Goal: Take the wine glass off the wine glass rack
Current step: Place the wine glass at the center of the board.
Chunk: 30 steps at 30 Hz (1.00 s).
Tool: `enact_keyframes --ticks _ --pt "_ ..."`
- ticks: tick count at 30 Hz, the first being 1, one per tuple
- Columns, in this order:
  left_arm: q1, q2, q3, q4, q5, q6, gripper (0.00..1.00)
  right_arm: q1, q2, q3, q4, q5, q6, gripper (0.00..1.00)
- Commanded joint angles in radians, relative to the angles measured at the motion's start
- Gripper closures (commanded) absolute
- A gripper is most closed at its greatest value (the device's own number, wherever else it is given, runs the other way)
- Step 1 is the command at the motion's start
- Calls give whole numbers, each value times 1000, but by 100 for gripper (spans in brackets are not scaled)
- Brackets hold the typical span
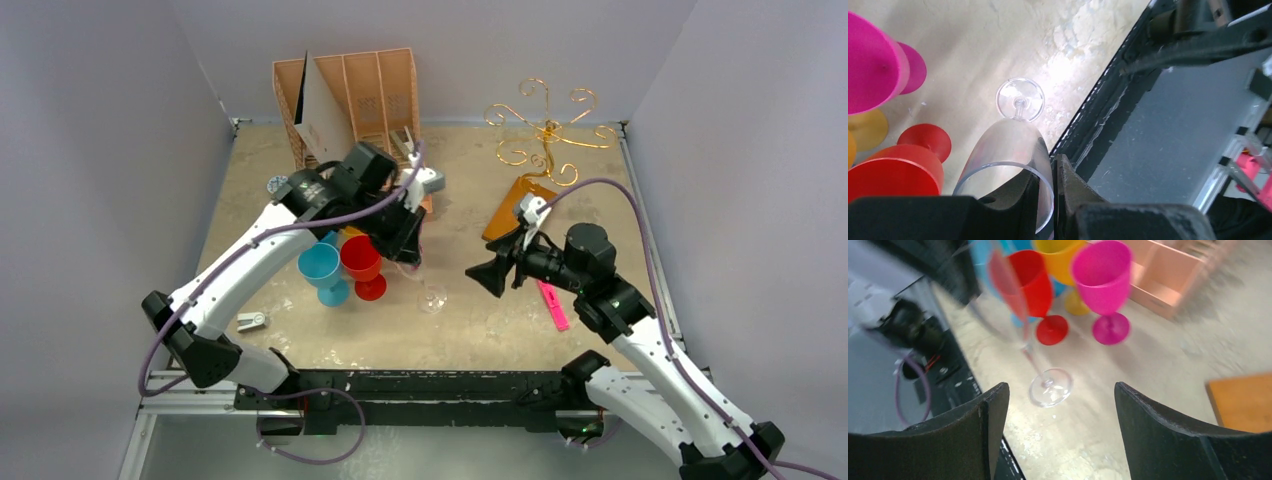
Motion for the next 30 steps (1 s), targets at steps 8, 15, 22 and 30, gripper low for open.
enact_keyframes --ticks 8,15,22,30 --pt "-206 147 52 -2 -397 -103 100 0 99 216 -293 454 347 28" --pt "-218 191 55 25 -489 -139 100 0 84 297 -518 657 520 51" --pt "-218 176 -23 115 -534 -153 100 0 -6 324 -547 693 472 44" --pt "-218 191 -61 132 -560 -155 100 0 45 438 -670 708 377 33"
